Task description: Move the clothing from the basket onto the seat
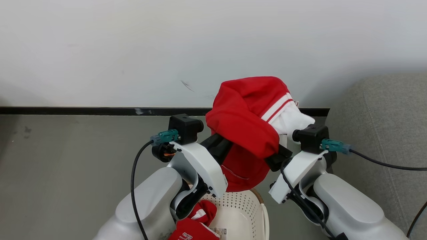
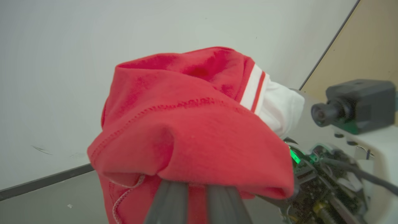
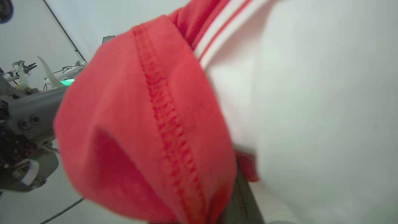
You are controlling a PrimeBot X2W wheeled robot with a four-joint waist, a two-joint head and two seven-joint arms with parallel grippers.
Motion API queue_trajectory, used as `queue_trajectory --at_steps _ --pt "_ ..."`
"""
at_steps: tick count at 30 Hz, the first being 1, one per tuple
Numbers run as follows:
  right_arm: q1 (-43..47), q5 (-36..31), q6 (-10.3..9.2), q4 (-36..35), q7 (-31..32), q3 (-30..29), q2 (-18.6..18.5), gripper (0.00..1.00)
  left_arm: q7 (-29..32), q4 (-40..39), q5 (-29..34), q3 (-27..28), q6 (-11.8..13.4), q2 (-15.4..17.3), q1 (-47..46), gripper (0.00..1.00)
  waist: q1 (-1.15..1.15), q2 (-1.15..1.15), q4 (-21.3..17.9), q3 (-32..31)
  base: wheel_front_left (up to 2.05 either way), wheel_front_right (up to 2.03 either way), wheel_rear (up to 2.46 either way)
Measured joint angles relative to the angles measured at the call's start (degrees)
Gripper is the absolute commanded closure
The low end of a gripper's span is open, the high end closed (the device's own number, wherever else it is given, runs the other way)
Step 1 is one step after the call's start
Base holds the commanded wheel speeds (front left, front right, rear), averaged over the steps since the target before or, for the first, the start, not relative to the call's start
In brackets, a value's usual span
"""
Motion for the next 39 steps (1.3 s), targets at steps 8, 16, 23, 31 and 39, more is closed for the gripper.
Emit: queue_trajectory --at_steps 8,16,23,31,39 --pt "1.3 -0.7 0.0 -2.1 0.0 -2.4 -1.3 1.0 -0.8 0.8 -0.4 0.2 0.0 -0.1 0.0 0.0 0.0 0.0 -0.7 0.1 0.0 0.0 0.0" --pt "3.5 -1.9 0.0 -3.7 0.0 -6.5 -3.1 1.0 -2.0 1.1 -0.4 0.6 0.0 0.1 0.1 0.0 0.0 0.0 -1.6 -0.1 0.0 0.0 0.0" --pt "5.1 -3.8 0.0 -5.4 0.0 -9.8 -4.7 1.0 -3.8 0.9 0.0 0.9 0.0 1.0 0.4 0.0 0.0 0.0 -2.3 -0.4 0.0 0.0 0.0" --pt "6.9 -5.0 0.0 -7.6 0.0 -14.6 -6.3 1.0 -5.6 0.3 0.4 1.0 0.0 2.1 1.4 0.0 0.0 0.0 -3.5 -0.7 0.0 0.0 0.0" --pt "9.5 -7.0 0.0 -9.6 0.0 -19.9 -7.8 1.0 -6.9 -0.8 1.5 0.9 -0.1 3.5 2.6 0.0 0.0 0.0 -5.2 -0.9 0.0 0.0 0.0"
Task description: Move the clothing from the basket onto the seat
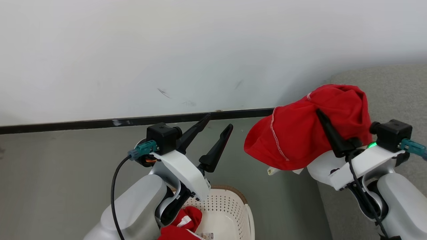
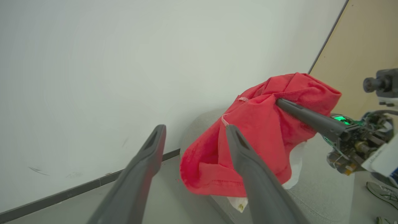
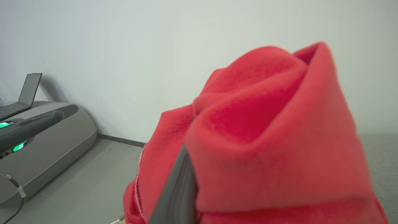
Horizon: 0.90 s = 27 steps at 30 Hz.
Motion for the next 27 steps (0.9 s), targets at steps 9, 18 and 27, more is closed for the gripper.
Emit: queue_trajectory --at_steps 9,18,27 --pt "2.7 -1.0 0.0 -2.5 0.0 -5.8 -0.8 1.0 -0.7 -0.8 0.8 0.0 0.0 1.2 1.2 0.0 0.0 0.0 -2.5 -0.1 0.0 0.0 0.0" --pt "5.6 -2.7 0.0 -5.8 0.0 -10.5 -1.0 1.0 -1.4 -1.7 2.0 -0.7 -0.7 2.1 2.2 0.0 0.0 0.0 -5.9 -0.2 0.0 0.0 0.0" --pt "8.4 -4.0 0.0 -8.0 0.0 -14.7 -0.8 1.0 -1.7 -2.3 2.3 -1.2 -1.2 2.2 2.2 0.0 0.0 0.0 -9.4 -0.1 0.0 0.0 0.0"
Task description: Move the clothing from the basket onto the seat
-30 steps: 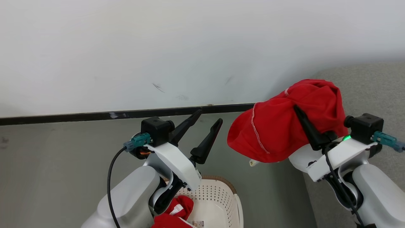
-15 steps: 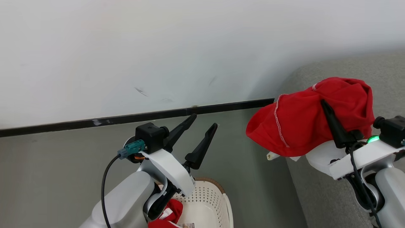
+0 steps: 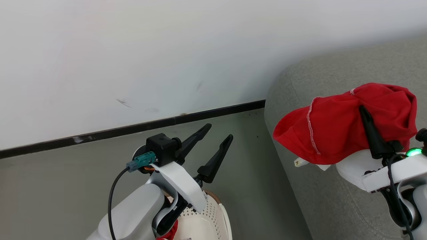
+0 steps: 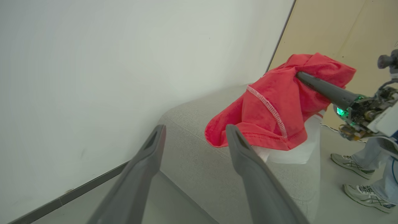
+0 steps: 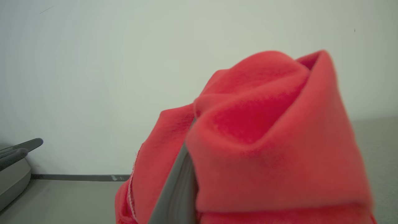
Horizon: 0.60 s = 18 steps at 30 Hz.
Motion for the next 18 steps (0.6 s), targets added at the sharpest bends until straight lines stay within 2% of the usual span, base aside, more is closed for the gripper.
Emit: queue_trajectory --at_steps 18 --pt "4.5 -1.0 0.0 -3.8 0.0 -4.3 1.3 1.0 -0.5 -1.5 1.6 -0.9 -0.7 0.5 0.0 0.0 0.0 0.0 -8.0 1.2 0.0 0.0 0.0"
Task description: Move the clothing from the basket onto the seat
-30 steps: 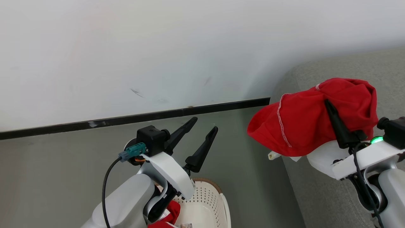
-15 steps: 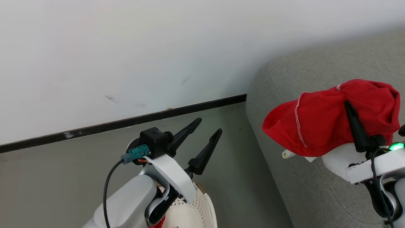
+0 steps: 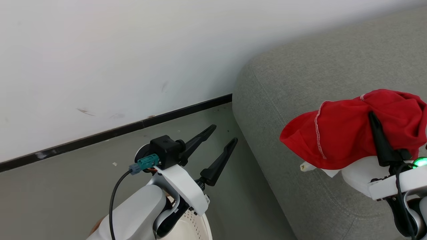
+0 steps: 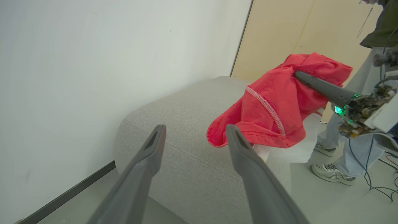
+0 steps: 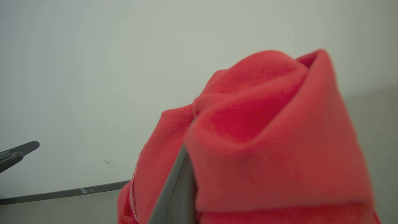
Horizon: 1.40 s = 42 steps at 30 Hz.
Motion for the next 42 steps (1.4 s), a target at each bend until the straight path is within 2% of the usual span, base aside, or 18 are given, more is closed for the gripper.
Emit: queue_trajectory --at_steps 8,24,34,42 --pt "0.1 0.0 0.0 -1.1 0.0 0.2 0.6 1.0 -0.4 0.0 0.4 0.5 0.0 1.1 0.0 0.0 0.0 0.0 -3.3 0.8 0.0 0.0 0.0" --pt "-1.7 0.6 0.0 -2.5 0.0 0.9 1.3 1.0 -0.4 -0.9 1.3 1.6 1.0 3.0 1.0 0.0 0.0 0.0 -6.9 3.3 0.0 0.0 0.0" --pt "-7.2 0.5 0.0 -2.7 0.0 -0.8 -1.0 1.0 -0.4 -2.7 1.9 1.6 1.5 3.5 1.0 0.0 0.0 0.0 -6.9 5.2 0.0 0.0 0.0" --pt "-11.5 3.0 0.0 0.9 0.0 -2.5 -3.5 1.0 -0.3 -4.1 2.3 1.0 1.5 4.3 1.0 0.0 0.0 0.0 -6.2 7.0 0.0 0.0 0.0"
